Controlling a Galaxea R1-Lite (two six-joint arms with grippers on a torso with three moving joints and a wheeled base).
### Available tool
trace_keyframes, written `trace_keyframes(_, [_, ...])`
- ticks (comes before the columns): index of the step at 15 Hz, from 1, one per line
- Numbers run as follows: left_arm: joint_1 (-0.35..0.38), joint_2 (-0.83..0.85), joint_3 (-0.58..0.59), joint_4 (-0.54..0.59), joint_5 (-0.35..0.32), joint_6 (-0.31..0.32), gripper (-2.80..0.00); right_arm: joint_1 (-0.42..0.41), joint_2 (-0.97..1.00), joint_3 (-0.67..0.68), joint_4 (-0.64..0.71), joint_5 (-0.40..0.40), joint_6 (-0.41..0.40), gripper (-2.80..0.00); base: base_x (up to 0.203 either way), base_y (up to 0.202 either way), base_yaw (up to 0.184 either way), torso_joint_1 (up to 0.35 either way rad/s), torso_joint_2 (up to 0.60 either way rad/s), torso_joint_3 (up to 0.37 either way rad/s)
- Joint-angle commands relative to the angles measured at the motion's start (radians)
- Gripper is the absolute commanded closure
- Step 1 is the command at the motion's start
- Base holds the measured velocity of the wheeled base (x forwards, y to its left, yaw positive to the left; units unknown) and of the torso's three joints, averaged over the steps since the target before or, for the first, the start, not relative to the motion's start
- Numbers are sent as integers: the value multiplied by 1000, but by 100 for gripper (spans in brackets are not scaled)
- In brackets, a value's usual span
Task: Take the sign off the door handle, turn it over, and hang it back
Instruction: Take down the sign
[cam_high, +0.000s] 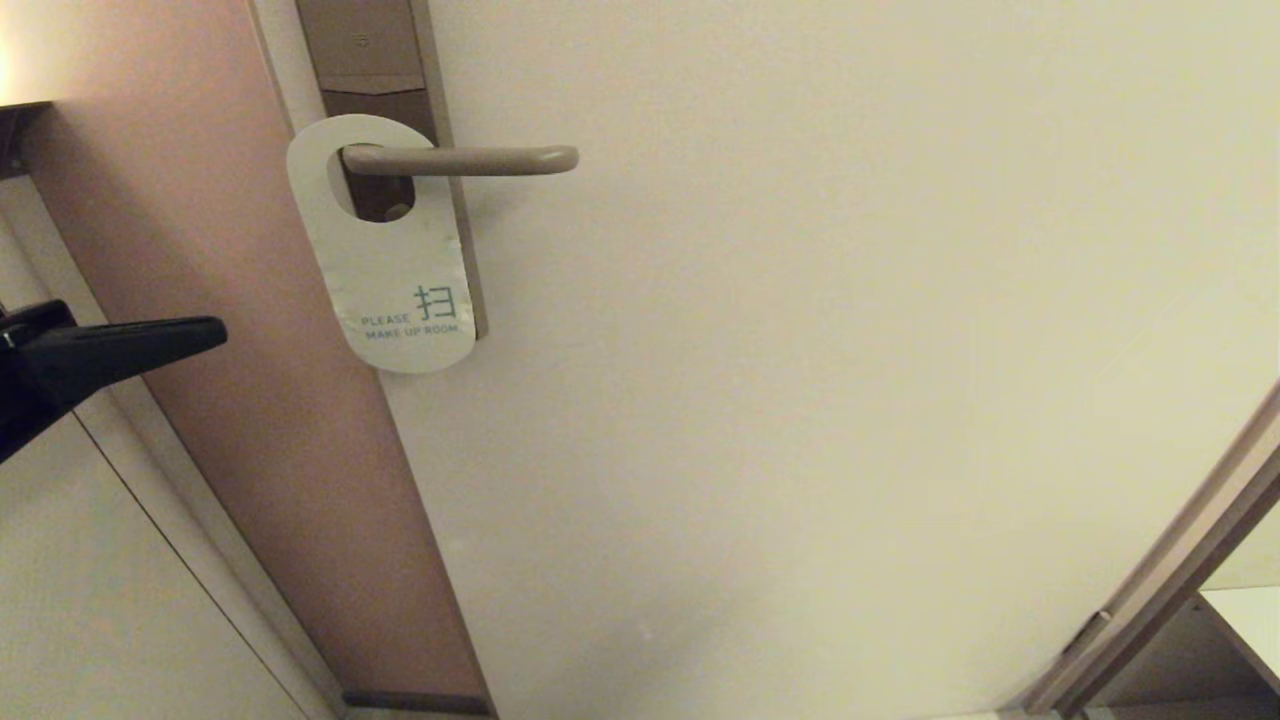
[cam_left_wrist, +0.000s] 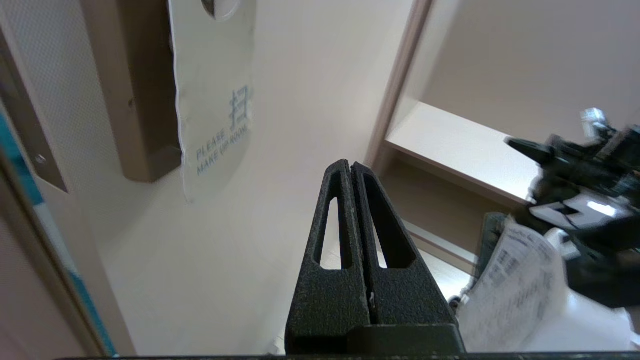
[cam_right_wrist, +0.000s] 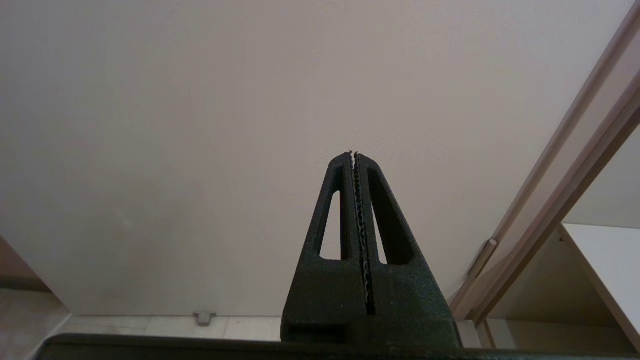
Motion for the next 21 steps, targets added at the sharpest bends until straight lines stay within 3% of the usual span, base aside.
trace_keyframes(1, [9, 40, -9, -4, -13, -1, 0, 0, 1, 0, -1, 0, 0, 0, 0, 0, 0, 0, 0, 0])
trace_keyframes(5, [9, 115, -60, -22, -16, 4, 0, 0, 1, 0, -1, 0, 0, 0, 0, 0, 0, 0, 0, 0])
trace_keyframes(9, [8, 176, -69, -119, -24, 0, 0, 1, 1, 0, -1, 0, 0, 0, 0, 0, 0, 0, 0, 0])
trace_keyframes(14, [1, 194, -74, -137, -81, 5, 0, 1, 1, 0, -1, 0, 0, 0, 0, 0, 0, 0, 0, 0])
trace_keyframes(15, [-1, 198, -76, -154, -81, 5, -280, 1, 1, 0, 0, 0, 0, 0, 0, 0, 0, 0, 0, 0])
trace_keyframes(18, [0, 228, -92, -230, -81, -1, -280, 1, 1, 0, 0, 0, 0, 0, 0, 0, 0, 0, 0, 0])
trace_keyframes(21, [-1, 238, -120, -236, -82, -2, -280, -1, 1, 0, 0, 0, 0, 0, 0, 0, 0, 0, 0, 0])
